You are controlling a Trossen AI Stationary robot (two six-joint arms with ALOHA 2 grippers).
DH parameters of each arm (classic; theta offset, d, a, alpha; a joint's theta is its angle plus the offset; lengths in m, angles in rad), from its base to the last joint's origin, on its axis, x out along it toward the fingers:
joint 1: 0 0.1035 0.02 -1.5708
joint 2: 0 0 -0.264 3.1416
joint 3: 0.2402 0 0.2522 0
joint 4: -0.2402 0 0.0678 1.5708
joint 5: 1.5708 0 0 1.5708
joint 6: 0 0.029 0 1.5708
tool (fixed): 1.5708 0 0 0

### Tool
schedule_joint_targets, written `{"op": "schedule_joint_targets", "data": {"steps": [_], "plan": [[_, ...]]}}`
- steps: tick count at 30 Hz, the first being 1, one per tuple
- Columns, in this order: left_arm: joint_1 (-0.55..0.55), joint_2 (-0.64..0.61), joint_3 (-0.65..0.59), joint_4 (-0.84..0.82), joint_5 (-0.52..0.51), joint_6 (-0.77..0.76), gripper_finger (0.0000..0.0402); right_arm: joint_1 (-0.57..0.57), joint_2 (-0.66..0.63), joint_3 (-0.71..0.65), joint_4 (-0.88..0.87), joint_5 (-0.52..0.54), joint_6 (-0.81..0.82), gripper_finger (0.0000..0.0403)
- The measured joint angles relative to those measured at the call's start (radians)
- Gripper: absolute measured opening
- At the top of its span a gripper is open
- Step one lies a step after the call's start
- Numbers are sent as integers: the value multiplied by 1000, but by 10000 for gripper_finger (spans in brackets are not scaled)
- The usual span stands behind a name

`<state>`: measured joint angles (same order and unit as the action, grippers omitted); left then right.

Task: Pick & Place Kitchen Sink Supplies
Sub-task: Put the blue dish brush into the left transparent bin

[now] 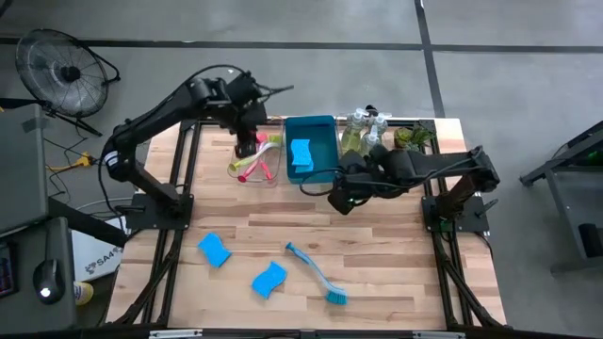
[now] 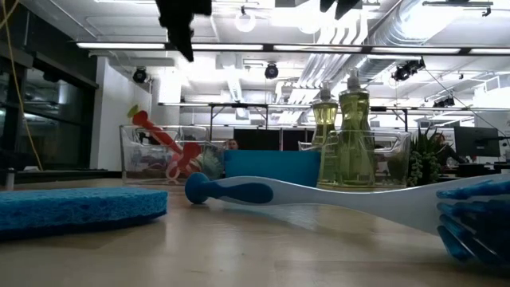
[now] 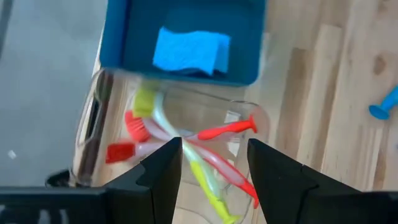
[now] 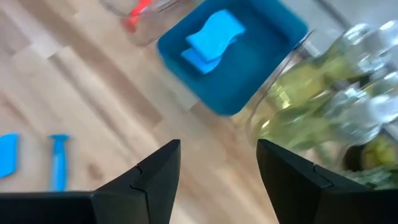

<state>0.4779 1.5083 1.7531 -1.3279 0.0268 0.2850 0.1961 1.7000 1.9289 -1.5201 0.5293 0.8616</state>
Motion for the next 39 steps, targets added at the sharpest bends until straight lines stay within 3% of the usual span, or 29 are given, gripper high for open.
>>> {"op": "schedule_joint_targets", "data": {"steps": [13,22,28,39], "plan": [[-289,-92,-1,40,-124,61,176,100,19,0,80,-60,234,206],[-366,-120,-26,58,-152,114,176,166,112,0,136,-180,344,206],[-375,-241,-232,148,-97,91,176,181,159,0,179,-290,390,206],[-375,-606,-703,465,71,-103,176,219,246,0,278,-443,417,206]]}}
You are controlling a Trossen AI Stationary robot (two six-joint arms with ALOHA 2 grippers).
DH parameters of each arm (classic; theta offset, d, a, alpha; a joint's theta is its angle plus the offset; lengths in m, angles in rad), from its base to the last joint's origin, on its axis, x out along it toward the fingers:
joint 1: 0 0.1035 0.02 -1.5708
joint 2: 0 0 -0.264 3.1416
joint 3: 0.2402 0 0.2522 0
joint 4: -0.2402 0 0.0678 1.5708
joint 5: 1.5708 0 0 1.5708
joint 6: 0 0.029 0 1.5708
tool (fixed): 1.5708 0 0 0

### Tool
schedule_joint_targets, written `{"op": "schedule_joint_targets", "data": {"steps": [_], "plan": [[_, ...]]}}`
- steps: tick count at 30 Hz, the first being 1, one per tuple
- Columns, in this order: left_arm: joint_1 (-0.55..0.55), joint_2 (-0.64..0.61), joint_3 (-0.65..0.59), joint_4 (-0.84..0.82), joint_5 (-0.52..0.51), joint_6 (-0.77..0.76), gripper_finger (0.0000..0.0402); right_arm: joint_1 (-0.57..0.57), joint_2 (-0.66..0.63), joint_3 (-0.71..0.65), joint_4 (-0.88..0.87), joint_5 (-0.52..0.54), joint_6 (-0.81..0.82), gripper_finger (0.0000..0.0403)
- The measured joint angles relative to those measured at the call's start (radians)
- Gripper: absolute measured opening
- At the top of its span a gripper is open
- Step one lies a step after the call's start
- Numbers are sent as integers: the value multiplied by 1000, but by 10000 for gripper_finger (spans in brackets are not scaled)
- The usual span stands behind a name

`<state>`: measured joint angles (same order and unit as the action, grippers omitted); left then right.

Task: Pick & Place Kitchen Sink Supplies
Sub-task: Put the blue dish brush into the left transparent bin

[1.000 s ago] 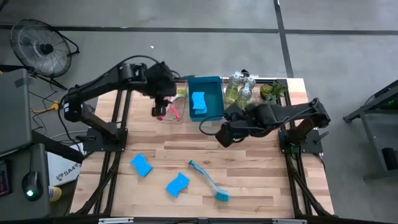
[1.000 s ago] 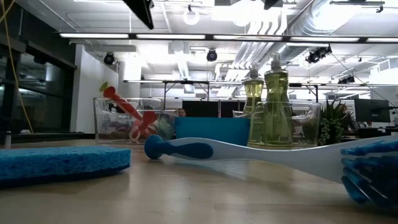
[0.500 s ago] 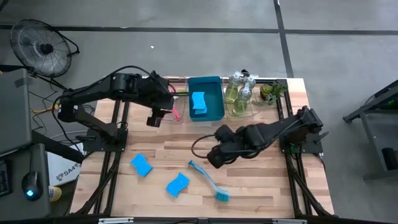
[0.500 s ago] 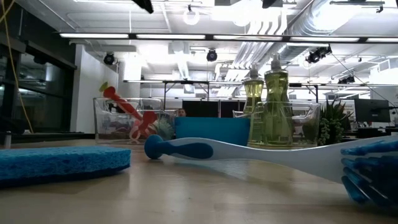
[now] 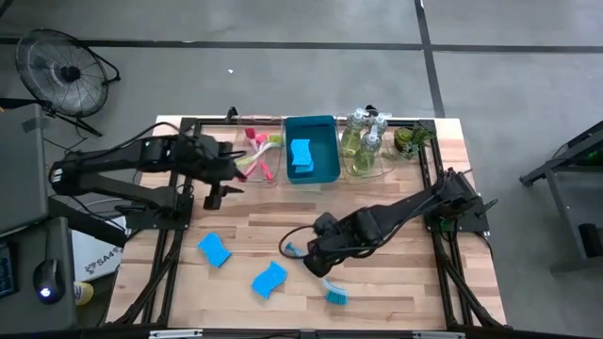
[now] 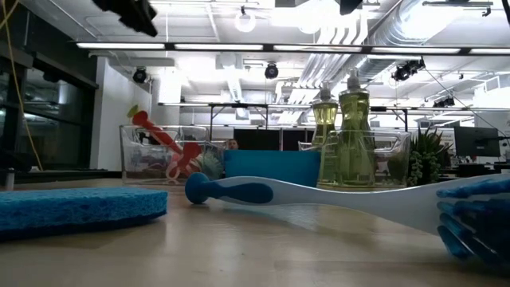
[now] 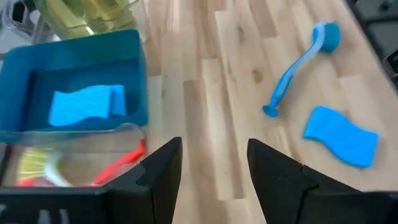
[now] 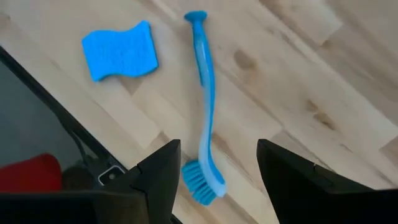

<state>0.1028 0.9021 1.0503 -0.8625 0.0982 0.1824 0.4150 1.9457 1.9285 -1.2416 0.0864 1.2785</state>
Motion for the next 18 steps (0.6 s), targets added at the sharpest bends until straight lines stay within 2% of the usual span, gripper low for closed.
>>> {"op": "schedule_joint_targets", "data": {"steps": [8,18], "plan": [[0,-160,-208,159,73,-117,176,35,106,0,87,-53,-32,206],[0,-200,-253,173,104,-134,176,47,239,0,115,-185,-21,206]]}}
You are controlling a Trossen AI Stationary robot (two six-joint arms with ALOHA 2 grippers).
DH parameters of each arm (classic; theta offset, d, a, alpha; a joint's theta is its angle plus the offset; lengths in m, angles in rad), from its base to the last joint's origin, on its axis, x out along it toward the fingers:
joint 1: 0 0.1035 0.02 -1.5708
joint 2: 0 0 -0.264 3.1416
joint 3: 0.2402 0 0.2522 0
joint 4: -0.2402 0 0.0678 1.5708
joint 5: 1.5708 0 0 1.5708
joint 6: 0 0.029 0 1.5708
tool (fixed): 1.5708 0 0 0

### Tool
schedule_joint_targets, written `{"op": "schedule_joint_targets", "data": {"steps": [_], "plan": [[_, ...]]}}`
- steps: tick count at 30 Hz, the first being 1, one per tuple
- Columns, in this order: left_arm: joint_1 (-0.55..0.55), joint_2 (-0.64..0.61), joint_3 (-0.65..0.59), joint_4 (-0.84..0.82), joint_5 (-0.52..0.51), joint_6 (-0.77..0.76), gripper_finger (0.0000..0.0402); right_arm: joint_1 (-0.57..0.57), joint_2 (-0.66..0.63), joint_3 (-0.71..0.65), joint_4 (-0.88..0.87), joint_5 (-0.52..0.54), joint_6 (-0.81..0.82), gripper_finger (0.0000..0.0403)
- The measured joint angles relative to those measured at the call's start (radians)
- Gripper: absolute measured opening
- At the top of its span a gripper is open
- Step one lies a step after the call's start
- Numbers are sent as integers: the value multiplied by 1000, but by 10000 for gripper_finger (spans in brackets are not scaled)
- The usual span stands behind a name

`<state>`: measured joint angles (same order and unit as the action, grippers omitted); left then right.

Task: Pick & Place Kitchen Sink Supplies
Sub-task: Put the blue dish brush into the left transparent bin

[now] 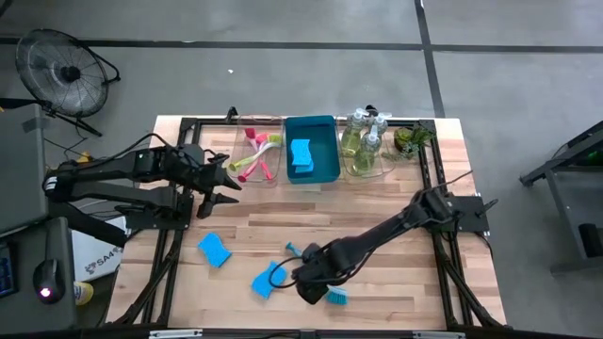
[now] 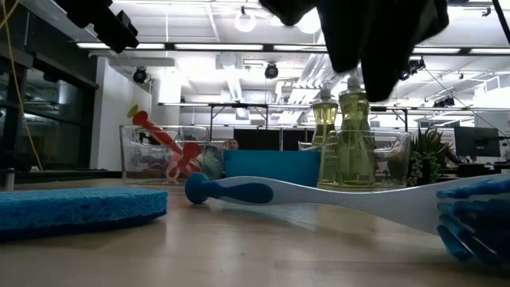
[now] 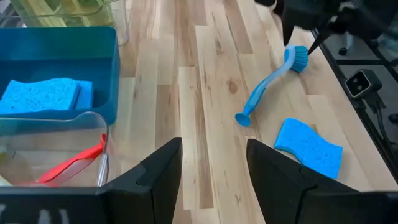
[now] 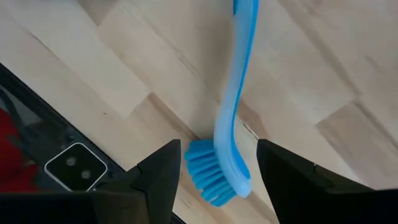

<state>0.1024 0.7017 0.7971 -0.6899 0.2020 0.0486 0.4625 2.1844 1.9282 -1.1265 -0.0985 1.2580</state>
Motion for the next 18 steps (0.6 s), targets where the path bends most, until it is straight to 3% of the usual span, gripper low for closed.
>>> {"op": "schedule_joint_targets", "data": {"steps": [5,18], "plan": [[0,0,0,0,1,-1,176,-3,50,0,32,-40,25,206],[0,0,0,-17,12,-1,176,-11,71,-18,52,33,114,206]]}}
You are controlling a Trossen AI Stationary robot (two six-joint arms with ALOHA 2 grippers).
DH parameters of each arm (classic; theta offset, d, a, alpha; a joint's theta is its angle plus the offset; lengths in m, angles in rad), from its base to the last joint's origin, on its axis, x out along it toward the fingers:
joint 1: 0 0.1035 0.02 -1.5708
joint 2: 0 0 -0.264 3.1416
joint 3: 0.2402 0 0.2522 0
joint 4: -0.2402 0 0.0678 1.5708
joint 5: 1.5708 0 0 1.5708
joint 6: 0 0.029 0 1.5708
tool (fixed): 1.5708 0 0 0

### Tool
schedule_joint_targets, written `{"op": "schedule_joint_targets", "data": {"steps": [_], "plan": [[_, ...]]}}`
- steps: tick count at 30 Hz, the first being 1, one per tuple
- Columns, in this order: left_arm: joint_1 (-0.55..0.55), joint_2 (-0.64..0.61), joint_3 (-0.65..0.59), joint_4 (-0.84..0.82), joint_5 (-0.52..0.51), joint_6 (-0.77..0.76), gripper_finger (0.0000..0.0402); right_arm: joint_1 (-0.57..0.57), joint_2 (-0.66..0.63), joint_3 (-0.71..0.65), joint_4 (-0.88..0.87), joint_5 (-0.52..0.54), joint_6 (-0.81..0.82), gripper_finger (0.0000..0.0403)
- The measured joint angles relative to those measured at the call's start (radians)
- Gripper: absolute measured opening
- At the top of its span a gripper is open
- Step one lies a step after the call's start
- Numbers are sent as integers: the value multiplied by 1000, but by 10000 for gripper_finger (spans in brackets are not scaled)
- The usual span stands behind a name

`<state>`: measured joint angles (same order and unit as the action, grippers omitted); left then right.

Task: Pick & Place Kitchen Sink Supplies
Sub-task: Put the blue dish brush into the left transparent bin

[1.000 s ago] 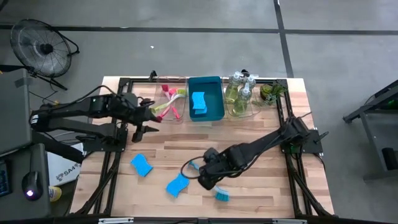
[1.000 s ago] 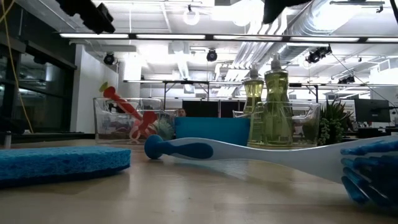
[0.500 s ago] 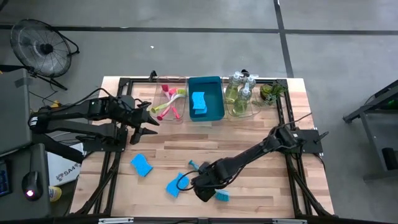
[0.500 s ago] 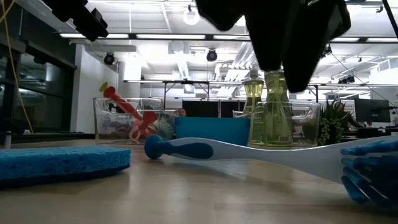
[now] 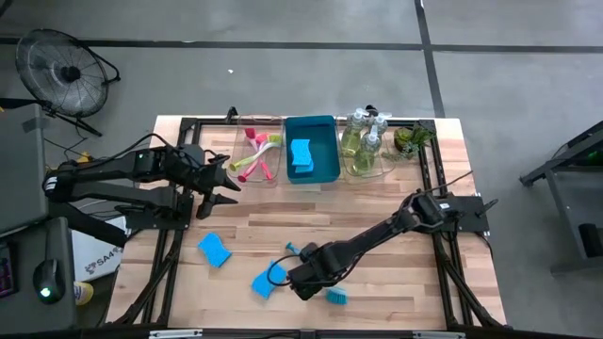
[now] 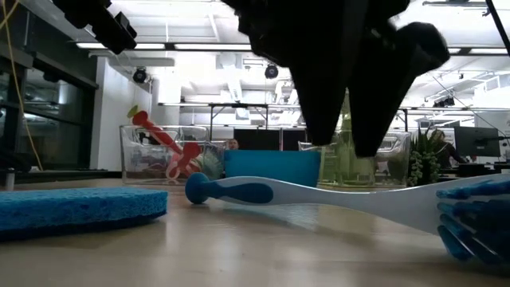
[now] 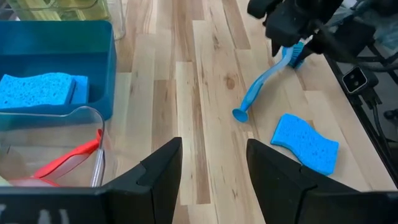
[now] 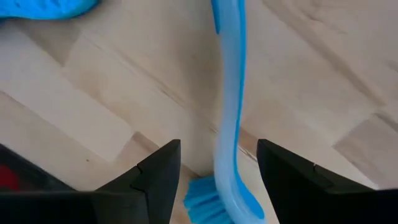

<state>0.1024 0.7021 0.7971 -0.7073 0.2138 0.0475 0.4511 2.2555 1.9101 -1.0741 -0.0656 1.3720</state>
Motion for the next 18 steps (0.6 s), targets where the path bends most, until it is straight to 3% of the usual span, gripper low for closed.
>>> {"op": "schedule_joint_targets", "data": {"steps": [10,18], "plan": [[0,0,0,-2,0,0,176,2,0,-171,212,-69,46,206],[0,0,0,-1,0,-1,176,7,-2,-188,233,-85,11,206]]}}
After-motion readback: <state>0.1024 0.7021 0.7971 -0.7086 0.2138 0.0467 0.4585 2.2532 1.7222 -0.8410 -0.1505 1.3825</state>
